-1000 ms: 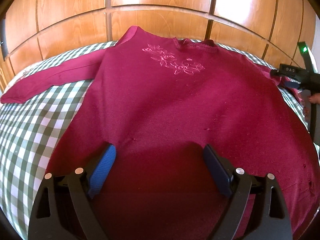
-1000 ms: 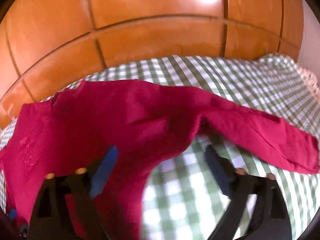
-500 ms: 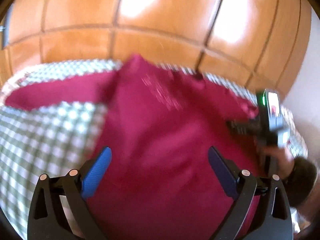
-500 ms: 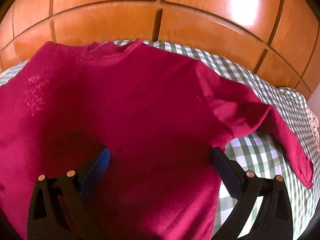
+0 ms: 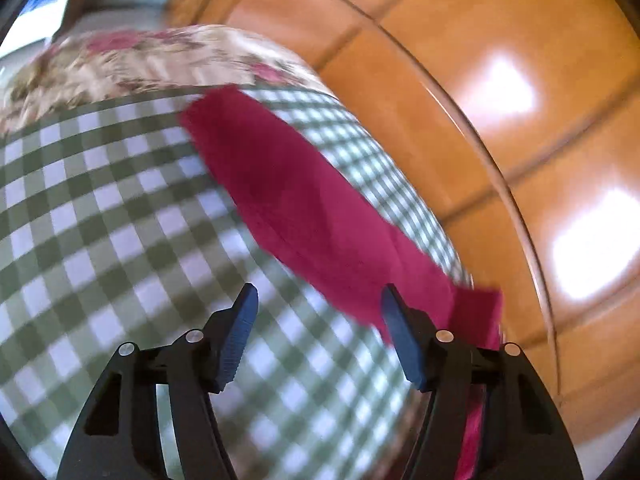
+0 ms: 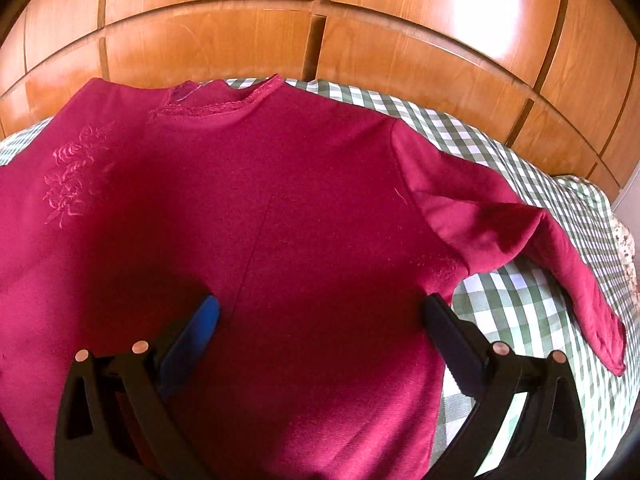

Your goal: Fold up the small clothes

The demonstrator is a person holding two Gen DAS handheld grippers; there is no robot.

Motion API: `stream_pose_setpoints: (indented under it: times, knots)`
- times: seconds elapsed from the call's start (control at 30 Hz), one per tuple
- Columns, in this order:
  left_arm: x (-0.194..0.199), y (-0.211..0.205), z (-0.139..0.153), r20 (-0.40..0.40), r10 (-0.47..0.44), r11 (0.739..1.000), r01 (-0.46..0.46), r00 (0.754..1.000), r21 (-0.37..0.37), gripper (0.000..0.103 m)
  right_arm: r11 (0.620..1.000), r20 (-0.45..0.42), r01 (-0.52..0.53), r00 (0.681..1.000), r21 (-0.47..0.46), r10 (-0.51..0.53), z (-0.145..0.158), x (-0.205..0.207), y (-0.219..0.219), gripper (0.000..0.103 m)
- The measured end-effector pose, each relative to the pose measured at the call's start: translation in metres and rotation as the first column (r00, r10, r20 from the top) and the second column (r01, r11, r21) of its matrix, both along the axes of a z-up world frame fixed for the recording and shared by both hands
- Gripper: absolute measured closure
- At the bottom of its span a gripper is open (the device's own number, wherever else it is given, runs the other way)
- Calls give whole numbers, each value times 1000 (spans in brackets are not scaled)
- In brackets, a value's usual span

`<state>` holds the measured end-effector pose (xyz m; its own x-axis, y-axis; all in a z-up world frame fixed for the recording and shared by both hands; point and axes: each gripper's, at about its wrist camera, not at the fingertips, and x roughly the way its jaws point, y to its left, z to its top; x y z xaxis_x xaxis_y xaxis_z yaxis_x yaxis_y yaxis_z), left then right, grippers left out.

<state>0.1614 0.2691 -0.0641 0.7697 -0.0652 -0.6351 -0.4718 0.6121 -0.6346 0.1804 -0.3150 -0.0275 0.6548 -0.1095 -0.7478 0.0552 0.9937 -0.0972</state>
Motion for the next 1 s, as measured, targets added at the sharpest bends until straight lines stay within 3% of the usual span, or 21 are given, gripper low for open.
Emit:
stream_pose_setpoints:
  times: [0.13, 0.23, 0.3, 0.33, 0.37, 0.43, 0.57, 0.63, 0.83, 1.0]
  knots:
    - [22, 23, -11, -7, 27, 999, -27, 1000, -40, 37, 1000, -1, -1, 1000, 13, 1, 0, 0, -3, 2]
    - [33, 31, -13, 11, 50, 998, -50, 999, -29, 36, 1000, 1, -1, 1000, 13, 1, 0, 1, -3, 2]
    - [43, 35, -10, -1, 58, 998, -58, 998, -8, 63, 1000, 2, 0, 1000, 12, 0, 0, 0, -3, 2]
    - [51, 39, -10, -36, 66, 998, -66, 997, 10, 94, 1000, 2, 0, 1000, 12, 0, 0, 0, -3, 2]
    - [55, 42, -11, -71, 80, 997, -78, 994, 24, 96, 1000, 2, -1, 1000, 12, 1, 0, 0, -3, 2]
    - [56, 49, -7, -60, 107, 994, -106, 992, 29, 96, 1000, 2, -1, 1000, 13, 1, 0, 1, -3, 2]
    - [52, 62, 16, -38, 159, 971, -150, 986, 184, 96, 1000, 1, 0, 1000, 19, 0, -1, 1, -3, 2]
    - [48, 72, 21, -34, 187, 959, -175, 982, 221, 97, 1000, 1, -1, 1000, 23, 1, -1, 2, -3, 2]
    - [45, 96, 9, -92, 199, 956, -173, 976, 235, 97, 1000, 1, 0, 1000, 25, 0, -1, 2, -4, 2]
    - [40, 87, 11, -59, 204, 962, -188, 977, 197, 97, 1000, 2, -1, 1000, 25, 0, -1, 2, -4, 2]
